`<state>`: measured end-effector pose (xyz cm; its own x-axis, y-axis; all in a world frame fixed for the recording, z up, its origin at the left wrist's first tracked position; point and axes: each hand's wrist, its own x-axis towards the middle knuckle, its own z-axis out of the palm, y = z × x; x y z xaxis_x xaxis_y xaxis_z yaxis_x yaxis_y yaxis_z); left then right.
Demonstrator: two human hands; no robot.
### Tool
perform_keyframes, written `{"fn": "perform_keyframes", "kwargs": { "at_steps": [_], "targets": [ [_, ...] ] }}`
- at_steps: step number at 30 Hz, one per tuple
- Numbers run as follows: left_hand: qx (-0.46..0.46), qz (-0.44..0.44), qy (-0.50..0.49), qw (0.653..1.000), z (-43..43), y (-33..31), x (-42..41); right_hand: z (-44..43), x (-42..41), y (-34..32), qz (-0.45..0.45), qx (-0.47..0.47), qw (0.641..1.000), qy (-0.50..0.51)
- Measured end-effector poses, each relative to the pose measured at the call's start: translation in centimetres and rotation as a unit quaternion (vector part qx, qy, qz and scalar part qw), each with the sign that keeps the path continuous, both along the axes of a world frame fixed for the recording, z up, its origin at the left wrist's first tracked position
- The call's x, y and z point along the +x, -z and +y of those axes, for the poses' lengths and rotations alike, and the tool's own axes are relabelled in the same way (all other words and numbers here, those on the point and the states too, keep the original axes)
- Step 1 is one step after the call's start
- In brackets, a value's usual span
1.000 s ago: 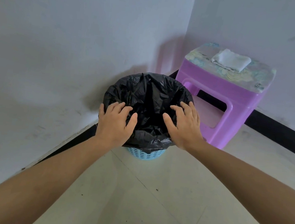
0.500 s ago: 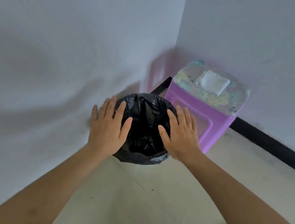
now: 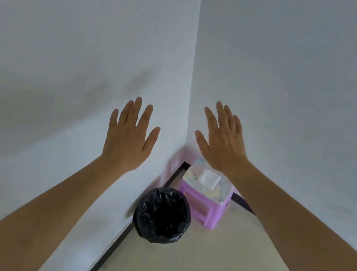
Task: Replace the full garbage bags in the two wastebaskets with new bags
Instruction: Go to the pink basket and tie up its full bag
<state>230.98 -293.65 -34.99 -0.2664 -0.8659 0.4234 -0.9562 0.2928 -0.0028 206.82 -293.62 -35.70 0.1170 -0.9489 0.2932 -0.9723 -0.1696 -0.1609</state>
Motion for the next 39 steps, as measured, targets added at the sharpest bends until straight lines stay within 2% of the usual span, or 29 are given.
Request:
{"fn": "perform_keyframes", "kwargs": {
  "at_steps": [4,8,12,16,19,24,32,36,39],
  "targets": [
    [-0.091,0.019,0.039,0.995,1.2,-16.5,-4.7,2.1,-4.7,-16.5,0.005,-0.085,0.996,0.029],
    [-0.138,0.057,0.081,0.985,3.6,-25.2,-10.3,6.7,-9.5,-25.8,0.032,-0.144,0.987,0.071],
    [-0.112,0.087,0.161,0.977,6.6,-26.4,-17.2,14.0,-15.2,-27.0,0.059,-0.158,0.974,0.15],
    [-0.057,0.116,0.291,0.948,10.9,-24.4,-26.5,26.9,-22.5,-22.8,0.049,-0.12,0.946,0.296],
    [-0.029,0.112,0.4,0.909,16.9,-22.8,-34.5,39.3,-27.5,-20.3,0.053,-0.088,0.897,0.431],
    [0.001,0.09,0.574,0.814,33.0,-22.5,-47.5,61.3,-32.0,-22.1,0.072,-0.137,0.767,0.623],
    [-0.007,0.111,0.75,0.652,65.0,-24.5,-61.9,93.1,-33.4,-23.2,0.123,-0.152,0.581,0.79],
    [-0.023,0.124,0.803,0.582,79.5,-24.8,-68.0,105.6,-34.5,-23.3,0.123,-0.125,0.523,0.834],
    [0.0,0.143,0.82,0.555,88.1,-25.1,-71.4,112.9,-36.2,-24.1,0.139,-0.107,0.5,0.848]
  ]
}}
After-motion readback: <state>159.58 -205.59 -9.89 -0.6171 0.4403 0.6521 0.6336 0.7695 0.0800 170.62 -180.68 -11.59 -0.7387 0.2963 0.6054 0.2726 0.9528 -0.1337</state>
